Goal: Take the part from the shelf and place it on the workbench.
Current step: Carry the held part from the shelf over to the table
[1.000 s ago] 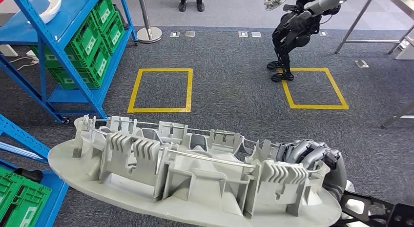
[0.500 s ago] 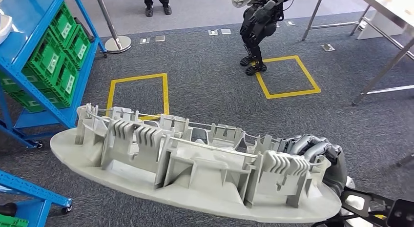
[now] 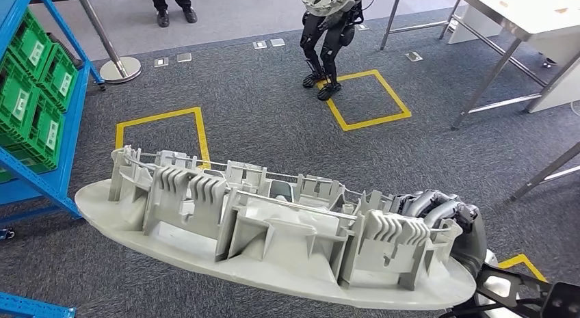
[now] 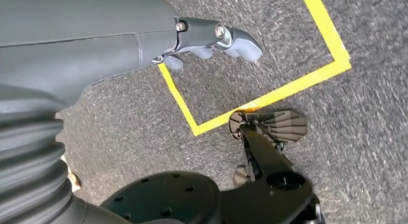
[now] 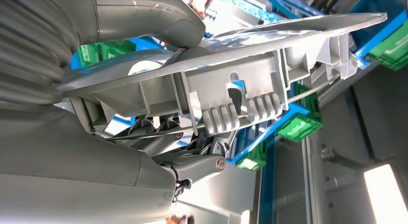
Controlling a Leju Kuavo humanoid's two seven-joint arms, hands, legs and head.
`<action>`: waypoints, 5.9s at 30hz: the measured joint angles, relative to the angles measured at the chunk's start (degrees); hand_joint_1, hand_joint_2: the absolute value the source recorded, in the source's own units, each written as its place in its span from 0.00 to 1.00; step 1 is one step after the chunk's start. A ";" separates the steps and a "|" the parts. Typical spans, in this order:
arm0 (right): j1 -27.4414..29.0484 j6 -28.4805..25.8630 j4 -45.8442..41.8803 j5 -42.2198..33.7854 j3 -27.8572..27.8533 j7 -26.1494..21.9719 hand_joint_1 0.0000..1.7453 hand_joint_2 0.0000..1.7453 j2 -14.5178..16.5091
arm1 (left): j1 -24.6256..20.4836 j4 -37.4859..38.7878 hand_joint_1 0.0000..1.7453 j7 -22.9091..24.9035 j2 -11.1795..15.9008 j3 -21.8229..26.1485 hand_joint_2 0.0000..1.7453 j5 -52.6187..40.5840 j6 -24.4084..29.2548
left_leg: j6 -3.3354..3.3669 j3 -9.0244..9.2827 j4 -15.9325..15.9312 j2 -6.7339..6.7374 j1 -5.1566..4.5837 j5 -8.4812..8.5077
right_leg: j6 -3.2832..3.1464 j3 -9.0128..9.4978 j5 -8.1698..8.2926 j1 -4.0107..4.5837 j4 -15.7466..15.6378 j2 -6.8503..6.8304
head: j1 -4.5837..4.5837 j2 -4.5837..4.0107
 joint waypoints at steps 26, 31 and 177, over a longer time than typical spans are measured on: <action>0.62 0.31 -0.02 -0.94 -0.70 -0.02 1.00 1.00 -0.48 | 0.05 0.05 0.00 0.46 -0.23 -0.01 1.00 -0.05 -0.11 | -0.37 -0.39 0.34 -3.33 0.74 0.28 | 0.60 0.77 -0.93 -0.29 -2.04 1.17 | -0.02 0.00; 1.23 0.00 -0.03 -0.43 -0.69 0.00 1.00 1.00 -0.47 | 0.04 0.05 0.00 0.62 -0.29 -0.01 1.00 -0.51 -0.20 | -0.21 -0.21 0.37 0.33 0.31 -0.03 | 0.21 1.44 0.67 -0.11 -1.98 -0.41 | 0.12 0.00; -3.12 -1.69 2.24 0.17 2.37 0.00 1.00 1.00 2.03 | 0.65 0.05 0.00 -1.63 0.20 -0.33 1.00 -0.83 -2.79 | -1.99 -7.14 2.42 -3.46 0.22 4.86 | -1.90 13.35 -3.01 0.48 -10.53 1.08 | -0.73 0.00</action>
